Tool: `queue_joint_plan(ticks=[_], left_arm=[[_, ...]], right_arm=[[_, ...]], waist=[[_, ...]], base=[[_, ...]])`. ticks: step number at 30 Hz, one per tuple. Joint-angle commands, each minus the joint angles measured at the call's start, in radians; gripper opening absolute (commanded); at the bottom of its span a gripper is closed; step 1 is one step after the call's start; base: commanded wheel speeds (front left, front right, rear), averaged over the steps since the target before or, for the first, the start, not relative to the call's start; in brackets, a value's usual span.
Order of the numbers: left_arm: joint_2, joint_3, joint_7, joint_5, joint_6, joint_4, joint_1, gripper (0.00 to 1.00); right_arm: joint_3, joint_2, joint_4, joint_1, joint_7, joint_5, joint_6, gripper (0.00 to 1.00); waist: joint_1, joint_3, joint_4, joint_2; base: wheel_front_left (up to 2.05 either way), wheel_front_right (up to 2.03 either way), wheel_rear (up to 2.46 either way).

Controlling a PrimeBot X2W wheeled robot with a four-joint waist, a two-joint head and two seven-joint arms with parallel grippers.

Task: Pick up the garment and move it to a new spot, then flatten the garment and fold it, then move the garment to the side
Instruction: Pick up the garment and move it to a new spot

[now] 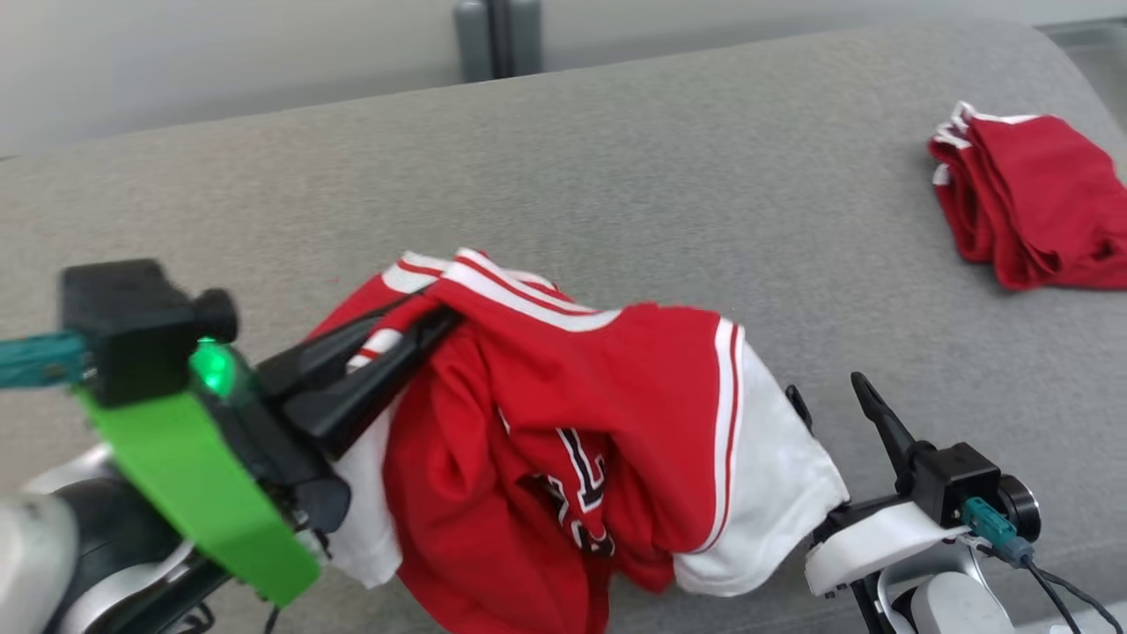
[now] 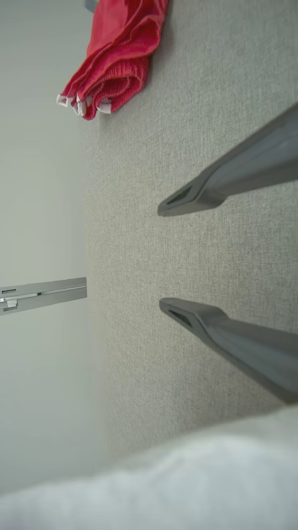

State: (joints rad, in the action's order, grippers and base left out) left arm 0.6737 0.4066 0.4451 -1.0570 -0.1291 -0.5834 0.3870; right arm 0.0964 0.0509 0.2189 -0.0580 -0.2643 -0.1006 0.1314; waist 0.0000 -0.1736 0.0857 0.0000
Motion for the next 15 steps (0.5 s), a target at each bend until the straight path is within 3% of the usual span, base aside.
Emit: queue_joint_plan(ticks=[1,8,15], left_arm=[[-0.018,0.030,0.000,-0.009,-0.002,0.038,0.031,0.00],[-0.060,0.185,-0.070,0.130,-0.002,0.414,0.165,0.00],[-0.072,0.303,-0.305,0.311,-0.002,0.818,0.338,0.00]], right_arm=[[0.005,0.000,-0.001,-0.018,0.000,-0.011,-0.002,1.00],[0.037,0.000,0.001,-0.043,0.000,-0.066,-0.002,1.00],[0.050,-0.001,0.006,-0.040,0.000,-0.109,-0.001,1.00]], waist=[[0.0000,-0.038,0.100,0.0000],[0.0000,-0.075,0.242,0.0000],[0.0000,-0.103,0.338,0.0000]], base=[[0.00,0.00,0.00],[0.00,0.00,0.00],[0.00,0.00,0.00]])
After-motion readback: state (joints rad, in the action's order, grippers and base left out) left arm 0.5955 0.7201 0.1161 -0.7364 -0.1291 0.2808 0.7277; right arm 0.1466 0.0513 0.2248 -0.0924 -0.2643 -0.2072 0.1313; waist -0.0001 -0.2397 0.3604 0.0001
